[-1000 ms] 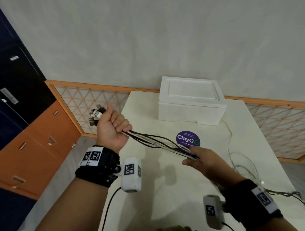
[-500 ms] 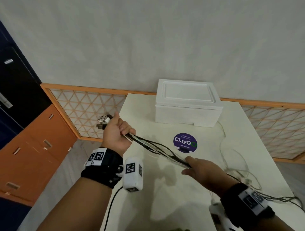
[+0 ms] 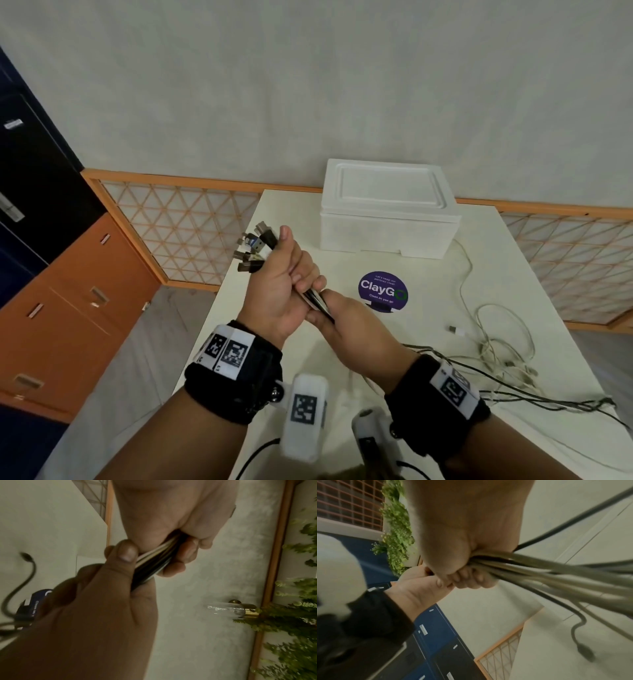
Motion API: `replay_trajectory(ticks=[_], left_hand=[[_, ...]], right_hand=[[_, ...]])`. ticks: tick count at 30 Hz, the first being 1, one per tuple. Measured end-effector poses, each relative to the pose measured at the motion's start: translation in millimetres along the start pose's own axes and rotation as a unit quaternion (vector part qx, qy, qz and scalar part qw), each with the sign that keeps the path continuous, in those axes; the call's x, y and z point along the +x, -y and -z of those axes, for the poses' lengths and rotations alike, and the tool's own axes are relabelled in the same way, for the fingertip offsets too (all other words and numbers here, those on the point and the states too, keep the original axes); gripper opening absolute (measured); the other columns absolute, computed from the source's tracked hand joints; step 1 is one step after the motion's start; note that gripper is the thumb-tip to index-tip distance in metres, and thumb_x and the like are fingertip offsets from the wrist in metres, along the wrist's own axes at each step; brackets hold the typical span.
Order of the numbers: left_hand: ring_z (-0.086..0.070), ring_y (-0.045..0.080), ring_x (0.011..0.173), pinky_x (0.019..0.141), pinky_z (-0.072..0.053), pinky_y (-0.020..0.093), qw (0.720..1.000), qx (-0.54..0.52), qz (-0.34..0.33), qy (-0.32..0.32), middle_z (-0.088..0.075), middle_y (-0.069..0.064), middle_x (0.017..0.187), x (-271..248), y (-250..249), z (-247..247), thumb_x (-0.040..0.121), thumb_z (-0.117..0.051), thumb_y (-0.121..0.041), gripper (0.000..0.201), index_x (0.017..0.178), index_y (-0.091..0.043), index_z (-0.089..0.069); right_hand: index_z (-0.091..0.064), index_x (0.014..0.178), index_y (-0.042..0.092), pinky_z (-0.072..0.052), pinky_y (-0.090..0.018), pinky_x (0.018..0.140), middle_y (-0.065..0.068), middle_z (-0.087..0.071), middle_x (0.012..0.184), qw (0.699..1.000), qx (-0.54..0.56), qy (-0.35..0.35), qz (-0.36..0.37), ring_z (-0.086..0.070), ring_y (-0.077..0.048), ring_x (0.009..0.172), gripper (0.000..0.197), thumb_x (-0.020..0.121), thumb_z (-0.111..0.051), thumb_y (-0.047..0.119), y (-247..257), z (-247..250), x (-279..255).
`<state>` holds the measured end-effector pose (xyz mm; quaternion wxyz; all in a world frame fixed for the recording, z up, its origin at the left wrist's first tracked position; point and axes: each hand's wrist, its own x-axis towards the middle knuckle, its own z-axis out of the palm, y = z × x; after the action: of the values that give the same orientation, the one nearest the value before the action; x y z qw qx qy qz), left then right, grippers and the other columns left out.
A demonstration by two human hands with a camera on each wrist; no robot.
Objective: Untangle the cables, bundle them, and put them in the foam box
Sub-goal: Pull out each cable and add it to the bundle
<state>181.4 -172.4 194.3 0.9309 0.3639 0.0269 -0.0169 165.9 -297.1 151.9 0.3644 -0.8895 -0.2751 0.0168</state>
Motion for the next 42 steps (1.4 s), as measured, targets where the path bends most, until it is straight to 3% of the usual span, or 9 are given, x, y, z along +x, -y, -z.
replay_trajectory(ticks=[5,10,15,21,23,28,33,38,42], left_hand=[[-0.029,0.006,0.033,0.041,-0.038,0.021,0.998,0.02,0.057,-0.017,-0.028,-0.006,0.039,1.3,-1.7,5.6,0.083,-0.052,-0.048,0.05,0.046,-0.019,-0.033],[-0.034,0.004,0.037,0.046,-0.039,0.017,0.993,-0.109,0.022,-0.045,-0.034,-0.008,0.041,9.5,-13.6,16.7,0.081,-0.058,-0.043,0.045,0.049,-0.021,-0.036],[-0.041,0.004,0.04,0.049,-0.044,0.018,0.968,-0.078,0.041,-0.233,-0.041,-0.009,0.048,35.5,-18.5,66.7,0.087,-0.065,-0.031,0.034,0.062,-0.019,-0.046],[-0.057,0.018,0.072,0.061,-0.05,0.03,0.932,0.123,0.138,-0.312,-0.06,0.007,0.094,26.5,-4.2,123.6,0.076,-0.078,-0.026,0.019,0.078,-0.009,-0.068],[-0.057,0.023,0.106,0.092,-0.044,0.04,0.9,0.287,0.126,-0.303,-0.055,0.004,0.129,22.3,-10.7,117.6,0.059,-0.087,-0.041,0.078,0.124,-0.013,-0.056],[-0.04,0.004,0.129,0.108,-0.033,0.034,0.827,0.541,-0.123,-0.091,-0.049,-0.015,0.135,5.2,-52.7,33.4,0.048,-0.086,-0.049,0.113,0.144,-0.031,-0.03],[-0.055,0.009,0.112,0.091,-0.043,0.021,0.617,0.753,-0.051,0.222,-0.058,-0.012,0.12,3.3,-30.1,-29.8,0.058,-0.09,-0.031,0.122,0.151,-0.033,-0.011],[-0.064,0.014,0.077,0.066,-0.044,0.024,0.638,0.744,-0.153,0.124,-0.064,-0.009,0.08,35.7,-37.4,-43.3,0.074,-0.08,-0.024,0.057,0.125,-0.025,-0.056],[-0.059,0.005,0.064,0.063,-0.045,0.021,0.717,0.663,-0.207,0.06,-0.065,-0.011,0.068,50.1,-69.1,-57.2,0.074,-0.079,-0.021,0.009,0.077,-0.023,-0.071]], right_hand=[[-0.05,0.1,0.012,-0.027,-0.028,0.062,-0.007,-0.064,0.087,0.996,-0.083,0.013,0.028,-0.056,-0.026,0.08,0.028,0.096,-0.045,0.04,8.2,5.0,-10.5],[-0.043,0.075,0.028,-0.042,-0.026,0.062,0.01,-0.048,0.065,0.992,0.068,0.09,-0.064,-0.047,-0.005,0.058,0.023,0.091,-0.057,0.036,-25.5,9.3,-17.6],[-0.037,0.067,0.025,-0.034,-0.02,0.056,0.007,-0.041,0.062,0.989,0.018,0.101,-0.109,-0.041,-0.003,0.054,0.034,0.093,-0.054,0.037,-58.4,19.3,-31.5],[-0.05,0.087,0.016,-0.041,-0.032,0.069,0.004,-0.056,0.079,0.982,-0.134,0.12,-0.053,-0.049,-0.014,0.072,0.039,0.094,-0.041,0.053,-37.8,51.6,-18.5],[-0.05,0.086,0.018,-0.037,-0.03,0.066,0.007,-0.051,0.074,0.979,-0.158,0.125,-0.03,-0.047,-0.012,0.069,0.036,0.094,-0.041,0.052,-28.9,66.7,-11.6],[-0.053,0.087,0.016,-0.034,-0.031,0.061,0.005,-0.052,0.074,0.955,-0.249,0.16,-0.023,-0.051,-0.021,0.079,0.036,0.093,-0.045,0.051,-10.2,87.0,11.8],[-0.062,0.094,0.016,-0.036,-0.029,0.066,0.005,-0.061,0.084,0.972,-0.207,0.108,0.026,-0.053,-0.012,0.078,0.02,0.09,-0.055,0.035,27.6,104.2,37.6],[-0.056,0.099,0.015,-0.039,-0.022,0.058,0.002,-0.059,0.08,0.991,-0.113,0.049,-0.046,-0.055,-0.014,0.069,0.019,0.081,-0.062,0.017,28.0,120.8,42.4],[-0.053,0.092,0.012,-0.048,-0.036,0.064,-0.006,-0.06,0.079,0.989,-0.046,-0.074,-0.119,-0.059,-0.025,0.071,0.022,0.074,-0.064,0.016,-9.8,117.3,16.3]])
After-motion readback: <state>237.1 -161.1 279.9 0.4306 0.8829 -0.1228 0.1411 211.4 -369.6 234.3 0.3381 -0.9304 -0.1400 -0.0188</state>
